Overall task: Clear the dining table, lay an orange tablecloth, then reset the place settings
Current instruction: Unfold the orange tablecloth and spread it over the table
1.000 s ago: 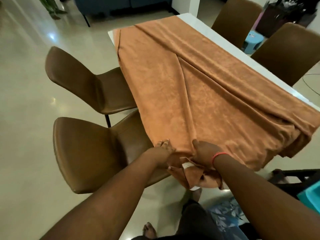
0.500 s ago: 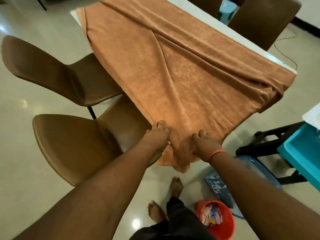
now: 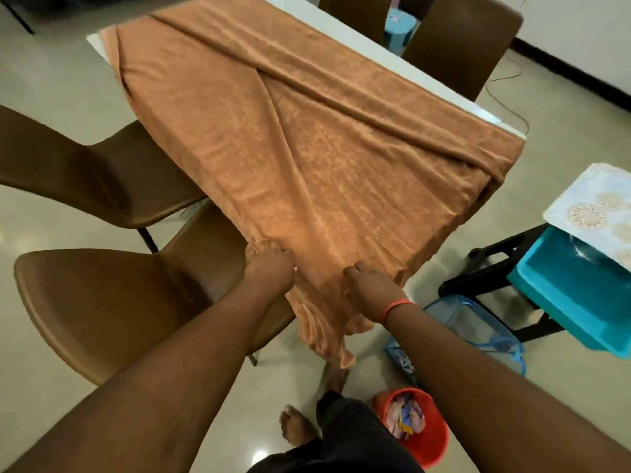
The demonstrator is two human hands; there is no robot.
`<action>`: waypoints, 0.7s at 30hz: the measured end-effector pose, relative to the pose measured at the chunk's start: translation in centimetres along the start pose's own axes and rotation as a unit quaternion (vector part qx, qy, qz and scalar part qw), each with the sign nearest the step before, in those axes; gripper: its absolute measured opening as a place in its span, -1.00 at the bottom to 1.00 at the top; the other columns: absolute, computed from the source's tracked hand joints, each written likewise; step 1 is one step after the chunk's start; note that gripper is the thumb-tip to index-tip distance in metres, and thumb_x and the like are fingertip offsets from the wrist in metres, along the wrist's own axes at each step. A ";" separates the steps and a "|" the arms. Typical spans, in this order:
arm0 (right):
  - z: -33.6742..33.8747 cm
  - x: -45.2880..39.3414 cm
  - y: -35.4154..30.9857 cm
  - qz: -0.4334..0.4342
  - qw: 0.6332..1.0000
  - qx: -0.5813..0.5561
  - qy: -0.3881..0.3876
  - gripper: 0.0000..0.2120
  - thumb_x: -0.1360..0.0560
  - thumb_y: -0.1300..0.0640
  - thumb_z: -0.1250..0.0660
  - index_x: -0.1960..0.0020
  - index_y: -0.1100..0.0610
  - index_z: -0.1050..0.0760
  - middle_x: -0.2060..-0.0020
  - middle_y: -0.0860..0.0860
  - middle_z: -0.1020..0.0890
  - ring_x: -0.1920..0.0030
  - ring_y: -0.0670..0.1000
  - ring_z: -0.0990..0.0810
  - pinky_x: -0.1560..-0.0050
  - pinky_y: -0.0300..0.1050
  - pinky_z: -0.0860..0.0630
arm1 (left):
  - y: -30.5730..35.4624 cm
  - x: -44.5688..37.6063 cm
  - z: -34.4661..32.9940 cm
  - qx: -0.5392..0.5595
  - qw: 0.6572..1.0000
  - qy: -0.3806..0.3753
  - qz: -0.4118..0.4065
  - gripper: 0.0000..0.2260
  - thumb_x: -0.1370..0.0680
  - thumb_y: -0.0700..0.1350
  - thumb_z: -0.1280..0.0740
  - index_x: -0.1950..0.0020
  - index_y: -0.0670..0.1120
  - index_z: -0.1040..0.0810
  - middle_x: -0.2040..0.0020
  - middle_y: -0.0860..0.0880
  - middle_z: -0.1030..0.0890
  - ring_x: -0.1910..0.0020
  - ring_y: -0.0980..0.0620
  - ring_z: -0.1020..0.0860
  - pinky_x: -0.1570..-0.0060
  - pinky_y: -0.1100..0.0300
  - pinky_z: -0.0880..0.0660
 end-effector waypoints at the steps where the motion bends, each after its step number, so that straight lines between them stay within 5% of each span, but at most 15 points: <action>1: 0.4 0.0 0.5 -0.015 1.000 -0.005 0.013 -0.64 -0.59 0.06 -0.17 -0.35 0.12 -0.39 -0.21 0.11 -0.46 -0.17 0.20 -0.49 -0.12 0.10 -0.51 | 0.2 0.1 0.3 -0.001 1.000 0.005 -0.009 -0.57 -0.64 0.10 -0.16 -0.48 -0.02 -0.35 -0.49 -0.17 -0.30 -0.50 -0.21 -0.22 -0.46 -0.28 -0.14; 7: 2.8 -0.5 5.2 -0.118 0.993 -0.012 0.008 -0.57 -0.59 0.05 -0.20 -0.42 0.16 -0.30 -0.36 0.16 -0.36 -0.33 0.25 -0.38 -0.30 0.18 -0.42 | 2.2 -1.2 1.7 -0.011 0.997 0.016 -0.080 -0.44 -0.63 0.14 -0.20 -0.59 0.03 -0.15 -0.59 -0.13 -0.13 -0.54 -0.17 -0.16 -0.46 -0.20 -0.19; 21: 10.5 -4.7 25.4 -0.245 0.963 -0.090 0.073 -0.59 -0.62 0.10 -0.04 -0.45 0.14 -0.27 -0.43 0.15 -0.35 -0.34 0.23 -0.42 -0.30 0.17 -0.44 | 12.8 -14.4 9.0 -0.048 0.986 0.041 -0.155 -0.37 -0.62 0.26 -0.11 -0.62 0.09 -0.02 -0.64 -0.09 -0.02 -0.60 -0.16 -0.08 -0.50 -0.20 -0.12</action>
Point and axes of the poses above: each hand's wrist, its own x-axis away from the middle knuckle, its own z-axis out of the back of the hand, y = z × x, the point moved 2 cm from there along -x, towards the middle knuckle
